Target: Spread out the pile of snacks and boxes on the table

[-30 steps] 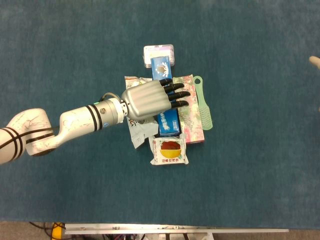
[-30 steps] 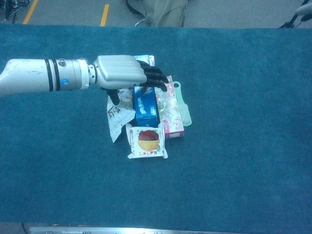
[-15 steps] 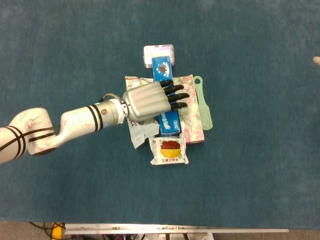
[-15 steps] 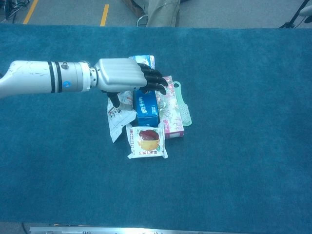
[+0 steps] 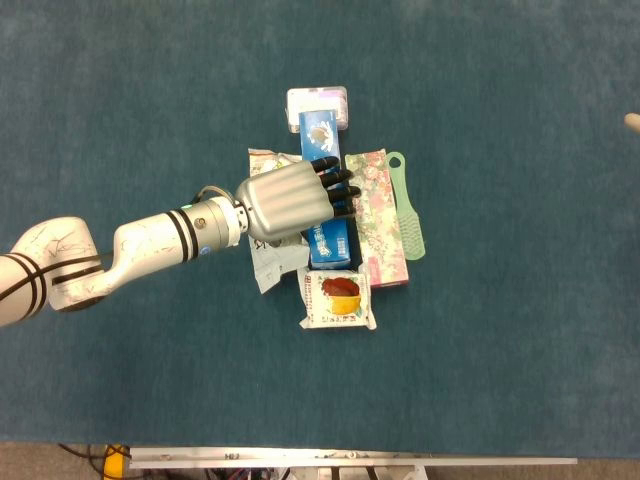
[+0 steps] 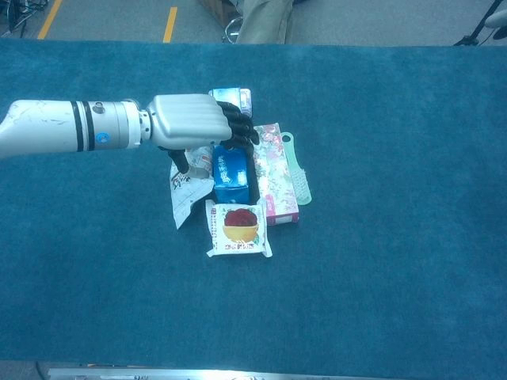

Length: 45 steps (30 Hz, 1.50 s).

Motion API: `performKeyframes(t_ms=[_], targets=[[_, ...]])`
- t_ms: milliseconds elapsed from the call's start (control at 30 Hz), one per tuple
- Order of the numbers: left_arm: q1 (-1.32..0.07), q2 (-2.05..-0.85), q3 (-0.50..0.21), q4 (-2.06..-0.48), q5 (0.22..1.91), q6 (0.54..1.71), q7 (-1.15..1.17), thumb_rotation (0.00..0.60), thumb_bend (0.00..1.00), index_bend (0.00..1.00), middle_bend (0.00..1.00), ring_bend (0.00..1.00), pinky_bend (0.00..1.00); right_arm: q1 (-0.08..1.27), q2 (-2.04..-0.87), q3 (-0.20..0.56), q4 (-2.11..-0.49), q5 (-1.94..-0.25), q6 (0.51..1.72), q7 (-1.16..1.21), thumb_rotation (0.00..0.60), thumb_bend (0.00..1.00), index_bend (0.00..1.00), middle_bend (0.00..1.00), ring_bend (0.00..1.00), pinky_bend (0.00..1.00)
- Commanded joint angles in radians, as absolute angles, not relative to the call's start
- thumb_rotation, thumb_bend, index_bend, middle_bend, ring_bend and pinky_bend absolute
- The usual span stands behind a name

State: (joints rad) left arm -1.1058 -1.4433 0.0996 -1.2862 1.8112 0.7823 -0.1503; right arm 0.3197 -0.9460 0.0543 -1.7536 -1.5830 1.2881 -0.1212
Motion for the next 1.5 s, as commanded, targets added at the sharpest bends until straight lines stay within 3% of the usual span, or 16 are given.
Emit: performKeyframes(t_ms=[33,300,567,1500], targets=[[-1.104,-1.442,0.103,-1.282,1.81,0.792,-0.157,0.6,0.33,0.31,0.2,0.17,0.2,0.321,-0.945,0.055,-1.756,-1.581,1.285,-0.123,0.6,0.0,0.15,0.24,0.18,0.36],[-1.096,-1.434,0.116,-1.271,1.817,0.836,-0.165,0.6,0.36,0.38,0.29,0.32,0.37,0.324,-0.941,0.059,-1.766,-1.573,1.276,-0.127,0.6,0.0,0.15,0.24,0.18,0.36],[-1.078,-1.394,0.121,-1.298,1.81,0.873,-0.155,0.6,0.36,0.41,0.35,0.35,0.44,0.323,-0.936,0.061,-1.776,-1.57,1.276,-0.127,0.6,0.0,0.15,0.24,0.18,0.36],[-0.989,-1.219,0.038,-1.427,1.687,0.953,-0.044,0.6,0.36,0.41,0.35,0.36,0.44,0.321,-0.936,0.067,-1.794,-1.581,1.283,-0.133,0.6,0.0,0.15,0.24,0.18,0.36]])
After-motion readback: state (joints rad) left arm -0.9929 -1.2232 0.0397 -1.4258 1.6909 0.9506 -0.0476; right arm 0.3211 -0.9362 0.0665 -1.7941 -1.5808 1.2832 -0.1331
